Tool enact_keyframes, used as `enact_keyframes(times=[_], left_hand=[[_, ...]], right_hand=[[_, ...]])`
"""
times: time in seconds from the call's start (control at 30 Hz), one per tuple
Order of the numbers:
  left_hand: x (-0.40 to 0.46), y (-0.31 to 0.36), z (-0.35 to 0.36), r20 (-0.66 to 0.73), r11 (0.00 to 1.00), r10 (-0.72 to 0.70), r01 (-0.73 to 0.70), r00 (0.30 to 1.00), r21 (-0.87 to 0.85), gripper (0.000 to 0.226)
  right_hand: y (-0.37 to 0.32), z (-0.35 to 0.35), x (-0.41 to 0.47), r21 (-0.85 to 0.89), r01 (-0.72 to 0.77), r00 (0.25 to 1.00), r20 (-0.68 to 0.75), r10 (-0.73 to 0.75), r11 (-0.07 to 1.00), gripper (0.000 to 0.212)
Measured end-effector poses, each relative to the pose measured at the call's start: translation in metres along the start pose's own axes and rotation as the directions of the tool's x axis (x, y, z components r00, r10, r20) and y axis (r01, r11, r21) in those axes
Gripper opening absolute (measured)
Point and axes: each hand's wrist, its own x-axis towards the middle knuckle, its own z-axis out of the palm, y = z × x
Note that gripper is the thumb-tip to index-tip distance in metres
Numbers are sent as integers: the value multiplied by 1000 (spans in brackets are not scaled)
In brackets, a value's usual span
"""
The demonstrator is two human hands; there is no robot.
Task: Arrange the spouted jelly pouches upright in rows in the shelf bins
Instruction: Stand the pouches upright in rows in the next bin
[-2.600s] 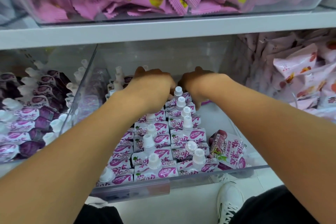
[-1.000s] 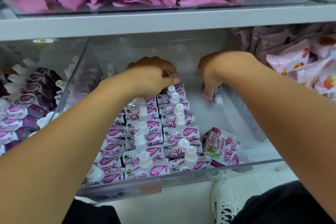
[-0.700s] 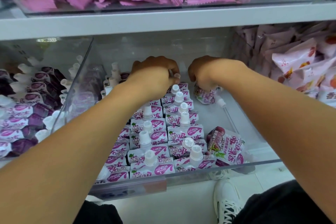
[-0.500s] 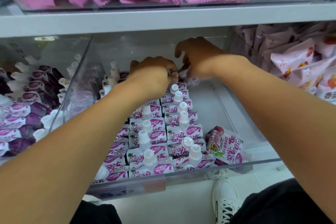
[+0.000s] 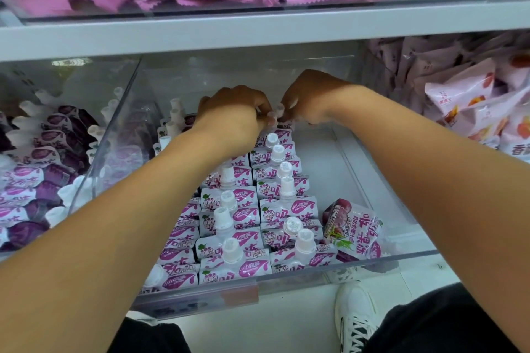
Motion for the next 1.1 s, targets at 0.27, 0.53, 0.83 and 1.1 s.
enact_keyframes(times=[0.27, 0.53, 0.83, 1.1], left_hand=[[2, -5, 4, 63, 960, 22, -38, 998, 276, 21], [-1, -2, -1, 107, 954, 12, -44, 994, 296, 32], [-20, 1, -7, 40, 965, 111, -117, 993, 233, 25], [-20, 5, -8, 30, 978, 97, -101, 995, 182, 30]], right_hand=[[-2, 9, -7, 479, -146, 978, 204, 52, 865, 34], [1, -11, -32, -198, -112, 857, 477, 196, 974, 49], [27, 21, -88, -485, 124, 732, 634, 250, 866, 85], [24, 3, -90, -169, 36, 826, 559, 66, 985, 39]])
